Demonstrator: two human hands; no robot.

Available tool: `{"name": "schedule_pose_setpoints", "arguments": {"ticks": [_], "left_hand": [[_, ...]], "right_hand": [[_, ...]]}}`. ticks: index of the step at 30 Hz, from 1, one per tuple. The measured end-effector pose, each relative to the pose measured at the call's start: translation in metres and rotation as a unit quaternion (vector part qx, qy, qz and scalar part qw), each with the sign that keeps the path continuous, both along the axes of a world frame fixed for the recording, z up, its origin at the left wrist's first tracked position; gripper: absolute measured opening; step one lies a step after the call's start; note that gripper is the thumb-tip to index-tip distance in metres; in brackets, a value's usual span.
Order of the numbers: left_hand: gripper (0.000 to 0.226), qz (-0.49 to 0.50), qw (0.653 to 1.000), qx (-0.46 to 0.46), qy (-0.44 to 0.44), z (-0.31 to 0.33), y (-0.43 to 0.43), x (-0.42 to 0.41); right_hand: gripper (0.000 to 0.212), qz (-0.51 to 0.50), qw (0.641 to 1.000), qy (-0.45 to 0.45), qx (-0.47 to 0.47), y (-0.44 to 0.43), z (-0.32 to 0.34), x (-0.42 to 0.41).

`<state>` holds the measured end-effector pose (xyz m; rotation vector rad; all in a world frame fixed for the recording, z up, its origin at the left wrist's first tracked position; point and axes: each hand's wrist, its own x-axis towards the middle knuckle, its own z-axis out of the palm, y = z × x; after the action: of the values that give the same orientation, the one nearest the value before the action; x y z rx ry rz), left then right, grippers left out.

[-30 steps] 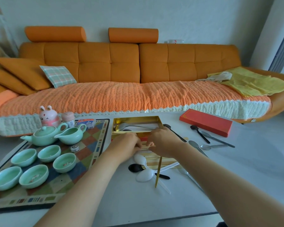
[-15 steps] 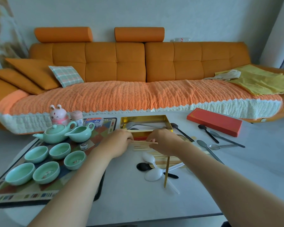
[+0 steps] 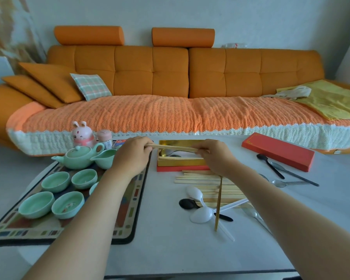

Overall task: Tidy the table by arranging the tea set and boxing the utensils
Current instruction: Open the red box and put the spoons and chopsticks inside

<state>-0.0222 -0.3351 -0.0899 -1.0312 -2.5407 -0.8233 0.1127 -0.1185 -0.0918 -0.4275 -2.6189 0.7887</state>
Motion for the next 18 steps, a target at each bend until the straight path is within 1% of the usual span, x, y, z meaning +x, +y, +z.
{"name": "schedule_pose_setpoints", "arguments": {"ticks": [2, 4, 6, 8, 12, 15, 18], "left_hand": [[0.019, -0.012, 1.0, -0.017, 0.007, -0.006, 0.006, 0.0], [0.029, -0.032, 0.998, -0.046, 0.024, -0.012, 0.017, 0.004], [0.039, -0.053, 0.995, -0.078, 0.039, -0.017, 0.028, 0.01], [0.042, -0.08, 0.99, -0.109, 0.043, -0.02, 0.039, 0.015], [0.043, -0.102, 0.981, -0.163, 0.03, -0.028, 0.052, 0.02], [0.044, -0.099, 0.975, -0.195, 0.034, -0.033, 0.057, 0.019], [0.043, -0.098, 0.975, -0.198, 0.035, -0.035, 0.058, 0.017]], "right_hand": [[0.031, -0.026, 0.999, 0.019, 0.006, 0.007, -0.002, -0.001], [0.032, -0.053, 0.998, 0.017, 0.018, 0.016, -0.006, -0.003], [0.033, -0.079, 0.996, -0.01, 0.03, 0.026, -0.011, -0.005], [0.033, -0.095, 0.993, -0.041, 0.05, 0.031, -0.016, -0.006], [0.04, -0.085, 0.985, -0.099, 0.116, 0.035, -0.023, -0.01], [0.04, -0.07, 0.986, -0.088, 0.125, 0.036, -0.021, -0.01], [0.039, -0.011, 0.987, -0.091, 0.131, 0.03, -0.018, -0.004]]}}
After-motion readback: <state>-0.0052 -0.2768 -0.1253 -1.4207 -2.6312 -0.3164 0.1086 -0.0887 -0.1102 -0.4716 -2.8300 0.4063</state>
